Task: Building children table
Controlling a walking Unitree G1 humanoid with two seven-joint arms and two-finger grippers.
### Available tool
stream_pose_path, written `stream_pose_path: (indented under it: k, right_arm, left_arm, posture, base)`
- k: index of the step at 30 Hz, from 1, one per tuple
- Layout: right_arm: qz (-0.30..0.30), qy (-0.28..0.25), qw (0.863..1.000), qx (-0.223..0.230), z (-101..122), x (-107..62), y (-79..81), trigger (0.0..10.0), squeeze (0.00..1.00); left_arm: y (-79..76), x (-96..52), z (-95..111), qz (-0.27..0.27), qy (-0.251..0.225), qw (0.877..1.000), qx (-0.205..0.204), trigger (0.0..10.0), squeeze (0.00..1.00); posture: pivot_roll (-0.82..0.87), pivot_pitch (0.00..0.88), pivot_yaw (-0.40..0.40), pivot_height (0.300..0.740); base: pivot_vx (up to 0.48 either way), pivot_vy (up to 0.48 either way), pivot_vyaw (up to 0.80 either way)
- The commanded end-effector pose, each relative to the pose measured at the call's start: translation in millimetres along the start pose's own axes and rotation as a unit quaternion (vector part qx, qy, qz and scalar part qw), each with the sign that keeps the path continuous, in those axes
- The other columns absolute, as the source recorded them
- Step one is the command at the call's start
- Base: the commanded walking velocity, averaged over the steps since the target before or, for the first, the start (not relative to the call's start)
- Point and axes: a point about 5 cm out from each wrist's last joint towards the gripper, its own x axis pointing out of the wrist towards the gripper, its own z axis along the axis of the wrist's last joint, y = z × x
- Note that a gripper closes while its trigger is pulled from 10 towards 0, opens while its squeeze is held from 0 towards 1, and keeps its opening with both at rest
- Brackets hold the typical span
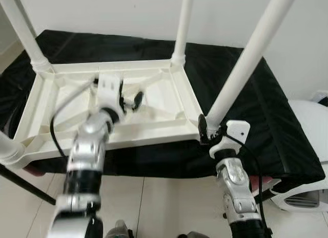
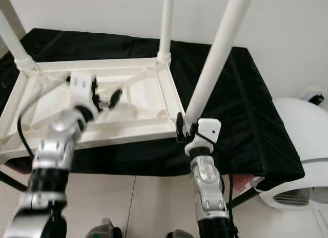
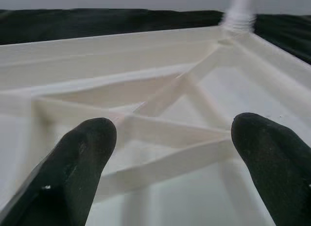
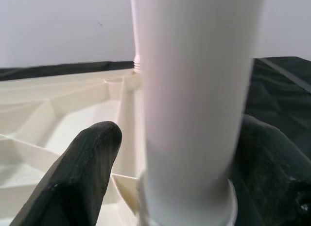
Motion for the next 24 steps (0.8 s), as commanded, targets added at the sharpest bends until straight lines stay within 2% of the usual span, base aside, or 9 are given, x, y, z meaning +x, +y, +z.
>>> stream_pose_path:
  k: [1, 10, 14, 22, 23, 24]
  right_arm:
    - [0.0, 0.006, 1.0, 0.007, -3.7, -1.9, 1.2, 10.0, 0.0]
    - [-0.002, 0.006, 1.0, 0.007, -3.8, -2.0, 1.1, 10.0, 0.0]
    - [-0.003, 0.004, 1.0, 0.008, -4.2, -0.9, 1.1, 10.0, 0.0]
    - [-0.005, 0.003, 1.0, 0.009, -4.3, -1.0, 1.3, 10.0, 0.0]
    - [-0.006, 0.003, 1.0, 0.01, -4.4, -0.9, 1.4, 10.0, 0.0]
    - [-0.006, 0.003, 1.0, 0.01, -4.4, -0.9, 1.4, 10.0, 0.0]
  left_arm:
    - [0.9, 1.0, 17.6, 0.007, -0.032, 0.999, 0.002, 10.0, 0.0]
    - [-1.4, -4.6, 20.8, 0.003, -0.04, 0.999, -0.002, 10.0, 0.0]
    - [-11.5, -13.9, 19.0, -0.009, -0.041, 0.999, -0.001, 10.0, 0.0]
    - [-21.2, -19.4, 16.6, -0.031, -0.038, 0.999, 0.001, 10.0, 0.0]
    - [-22.1, -20.1, 16.0, -0.034, -0.037, 0.999, 0.003, 10.0, 0.0]
    - [-22.1, -20.1, 16.0, -0.034, -0.037, 0.999, 0.003, 10.0, 0.0]
  posture:
    - [0.02, 0.0, 0.0, 0.74]
    - [0.02, 0.0, 0.0, 0.74]
    - [0.02, 0.0, 0.0, 0.74]
    - [0.02, 0.0, 0.0, 0.74]
    - [0.02, 0.036, 0.037, 0.74]
    - [0.02, 0.036, 0.037, 0.74]
  base:
    - [0.0, 0.0, 0.0]
    - [0.0, 0.0, 0.0]
    - [0.0, 0.0, 0.0]
    - [0.0, 0.0, 0.0]
    - [0.0, 0.0, 0.0]
    - [0.0, 0.0, 0.0]
